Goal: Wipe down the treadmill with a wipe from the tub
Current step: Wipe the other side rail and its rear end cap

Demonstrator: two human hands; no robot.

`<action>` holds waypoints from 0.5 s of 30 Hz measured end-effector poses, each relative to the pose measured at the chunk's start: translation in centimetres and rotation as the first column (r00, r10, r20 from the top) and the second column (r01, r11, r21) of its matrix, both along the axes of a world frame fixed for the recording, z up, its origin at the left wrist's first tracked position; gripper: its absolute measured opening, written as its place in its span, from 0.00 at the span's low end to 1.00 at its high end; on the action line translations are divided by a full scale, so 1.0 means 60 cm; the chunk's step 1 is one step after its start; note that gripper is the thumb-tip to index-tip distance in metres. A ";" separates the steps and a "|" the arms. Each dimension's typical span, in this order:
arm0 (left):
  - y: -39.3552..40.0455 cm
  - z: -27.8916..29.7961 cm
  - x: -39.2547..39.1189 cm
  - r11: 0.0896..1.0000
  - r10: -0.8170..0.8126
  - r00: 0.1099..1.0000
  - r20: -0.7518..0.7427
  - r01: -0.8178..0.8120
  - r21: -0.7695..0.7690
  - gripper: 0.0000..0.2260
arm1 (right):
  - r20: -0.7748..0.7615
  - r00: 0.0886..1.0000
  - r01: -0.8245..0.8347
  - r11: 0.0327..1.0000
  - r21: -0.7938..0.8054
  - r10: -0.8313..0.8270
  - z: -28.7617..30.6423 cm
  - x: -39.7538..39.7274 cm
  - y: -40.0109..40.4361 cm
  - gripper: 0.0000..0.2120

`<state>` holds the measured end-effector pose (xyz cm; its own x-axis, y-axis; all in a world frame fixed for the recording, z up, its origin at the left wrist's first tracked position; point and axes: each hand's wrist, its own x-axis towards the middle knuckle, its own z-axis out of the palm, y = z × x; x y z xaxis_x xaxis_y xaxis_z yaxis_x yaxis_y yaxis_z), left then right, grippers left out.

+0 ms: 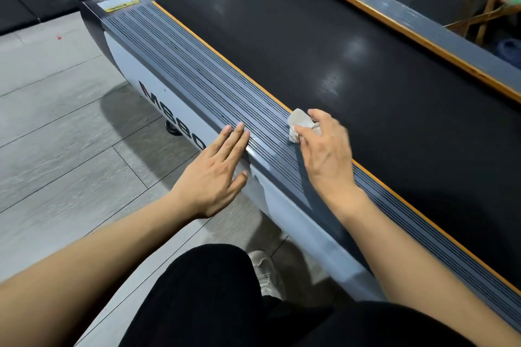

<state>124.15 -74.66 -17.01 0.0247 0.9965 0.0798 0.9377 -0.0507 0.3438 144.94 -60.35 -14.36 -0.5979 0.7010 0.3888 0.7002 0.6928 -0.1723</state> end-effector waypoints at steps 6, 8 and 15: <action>-0.001 0.000 -0.006 1.000 -0.017 1.000 0.001 0.017 -0.005 0.33 | 0.014 1.000 0.011 0.998 -0.064 -0.010 0.000 0.014 -0.020 0.14; -0.002 0.001 -0.011 1.000 -0.027 0.999 0.025 0.027 -0.007 0.33 | -0.053 0.998 0.014 0.992 -0.126 -0.020 0.005 0.012 -0.023 0.15; 0.013 0.002 -0.078 0.978 0.207 0.978 -0.027 -0.208 -0.033 0.34 | -0.030 0.936 -0.352 0.926 -0.136 0.351 0.011 -0.020 -0.034 0.16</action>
<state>119.49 -73.86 -16.88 -0.1815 0.9823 0.0465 0.9342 0.1575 0.3200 143.73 -62.40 -13.71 -0.8139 0.4930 0.3075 0.4153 0.8637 -0.2857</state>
